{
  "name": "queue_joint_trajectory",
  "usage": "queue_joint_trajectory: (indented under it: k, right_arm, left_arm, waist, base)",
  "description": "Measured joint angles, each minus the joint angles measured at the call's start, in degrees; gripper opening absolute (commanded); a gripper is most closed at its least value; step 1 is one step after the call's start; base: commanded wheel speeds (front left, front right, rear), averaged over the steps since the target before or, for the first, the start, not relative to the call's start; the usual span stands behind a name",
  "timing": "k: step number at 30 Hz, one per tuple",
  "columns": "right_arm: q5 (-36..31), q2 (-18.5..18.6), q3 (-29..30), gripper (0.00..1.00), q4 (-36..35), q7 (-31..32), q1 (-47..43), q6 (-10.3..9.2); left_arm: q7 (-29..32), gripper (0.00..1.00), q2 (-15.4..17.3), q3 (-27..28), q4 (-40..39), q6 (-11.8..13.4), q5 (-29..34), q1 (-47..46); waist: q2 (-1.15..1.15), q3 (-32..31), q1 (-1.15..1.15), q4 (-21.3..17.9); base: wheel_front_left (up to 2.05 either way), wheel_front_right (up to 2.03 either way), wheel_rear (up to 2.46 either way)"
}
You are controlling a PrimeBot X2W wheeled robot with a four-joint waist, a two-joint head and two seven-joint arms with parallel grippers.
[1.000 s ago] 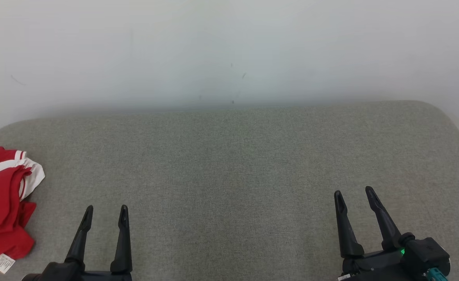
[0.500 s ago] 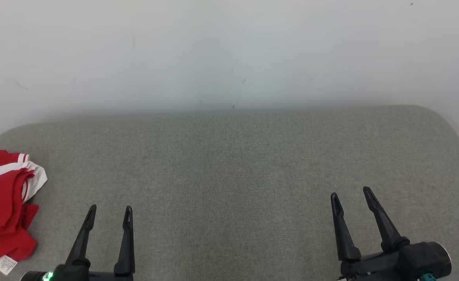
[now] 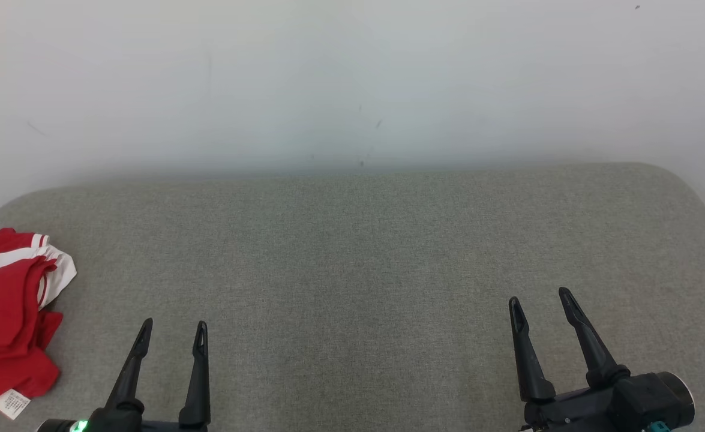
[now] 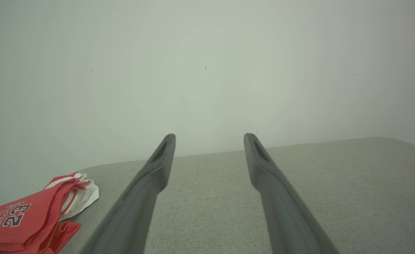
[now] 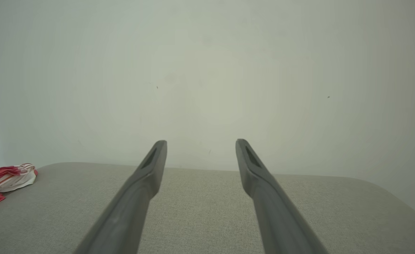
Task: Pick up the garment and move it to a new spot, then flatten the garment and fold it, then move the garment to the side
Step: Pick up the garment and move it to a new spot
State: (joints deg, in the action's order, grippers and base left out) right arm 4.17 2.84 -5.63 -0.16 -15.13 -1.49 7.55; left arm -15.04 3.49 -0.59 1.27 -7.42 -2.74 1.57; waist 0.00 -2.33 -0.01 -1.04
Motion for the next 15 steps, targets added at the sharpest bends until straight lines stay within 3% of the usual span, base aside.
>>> queue_joint_trajectory:
  k: [15]
  right_arm:
    - [0.12,0.01,-1.52,1.0,0.15,0.0,-0.97,0.0]
  left_arm:
    - [0.0,1.0,-0.04,1.97,-0.55,-0.08,0.23,1.62]
  waist:
    - [0.0,0.17,0.01,4.01]
  base:
    - [0.0,0.0,0.0]
